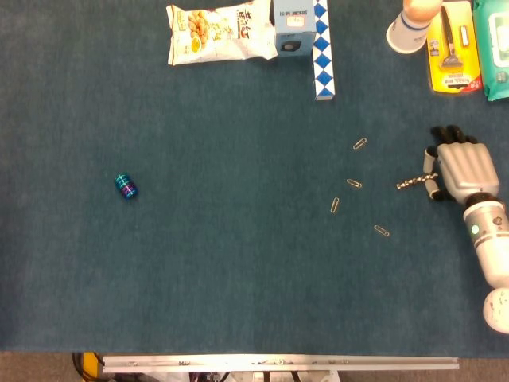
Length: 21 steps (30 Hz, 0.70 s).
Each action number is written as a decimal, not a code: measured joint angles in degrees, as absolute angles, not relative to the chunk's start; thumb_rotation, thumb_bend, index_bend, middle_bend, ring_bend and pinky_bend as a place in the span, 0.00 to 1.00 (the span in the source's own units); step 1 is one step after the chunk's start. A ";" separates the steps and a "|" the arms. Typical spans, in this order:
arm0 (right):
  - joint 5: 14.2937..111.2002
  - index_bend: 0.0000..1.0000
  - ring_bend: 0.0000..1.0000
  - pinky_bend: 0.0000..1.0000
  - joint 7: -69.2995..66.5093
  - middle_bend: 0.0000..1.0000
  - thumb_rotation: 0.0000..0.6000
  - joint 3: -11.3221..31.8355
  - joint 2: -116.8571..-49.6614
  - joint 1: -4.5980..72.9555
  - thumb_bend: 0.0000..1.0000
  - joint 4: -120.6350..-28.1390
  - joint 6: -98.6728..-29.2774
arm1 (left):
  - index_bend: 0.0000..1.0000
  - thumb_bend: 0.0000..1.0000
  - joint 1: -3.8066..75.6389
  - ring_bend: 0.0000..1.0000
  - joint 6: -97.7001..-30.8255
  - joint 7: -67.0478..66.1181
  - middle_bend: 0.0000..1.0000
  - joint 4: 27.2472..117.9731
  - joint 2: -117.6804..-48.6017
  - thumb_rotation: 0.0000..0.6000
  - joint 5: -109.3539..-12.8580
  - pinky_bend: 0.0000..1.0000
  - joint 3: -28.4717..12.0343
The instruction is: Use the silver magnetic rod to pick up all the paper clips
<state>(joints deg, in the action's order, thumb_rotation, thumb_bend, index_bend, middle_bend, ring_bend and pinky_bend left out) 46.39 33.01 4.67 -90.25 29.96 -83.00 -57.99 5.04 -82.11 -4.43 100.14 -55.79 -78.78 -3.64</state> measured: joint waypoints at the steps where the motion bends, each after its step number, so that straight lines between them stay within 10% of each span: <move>1: 46.33 0.53 0.07 0.20 33.01 0.14 1.00 4.65 -90.25 30.00 0.35 -83.07 -57.94 | 0.44 0.09 5.06 0.34 -82.09 -4.51 0.43 100.17 -55.80 1.00 -78.74 0.41 -3.67; 21: 48.98 0.61 0.07 0.20 33.17 0.15 1.00 3.56 -88.42 29.37 0.38 -88.29 -60.56 | 0.44 0.09 4.93 0.34 -82.39 -4.16 0.43 100.05 -55.68 1.00 -78.44 0.41 -3.90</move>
<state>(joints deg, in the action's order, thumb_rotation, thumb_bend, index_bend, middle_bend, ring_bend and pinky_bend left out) 48.98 33.17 3.56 -88.42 29.37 -88.29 -60.56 4.93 -82.39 -4.16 100.05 -55.68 -78.44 -3.90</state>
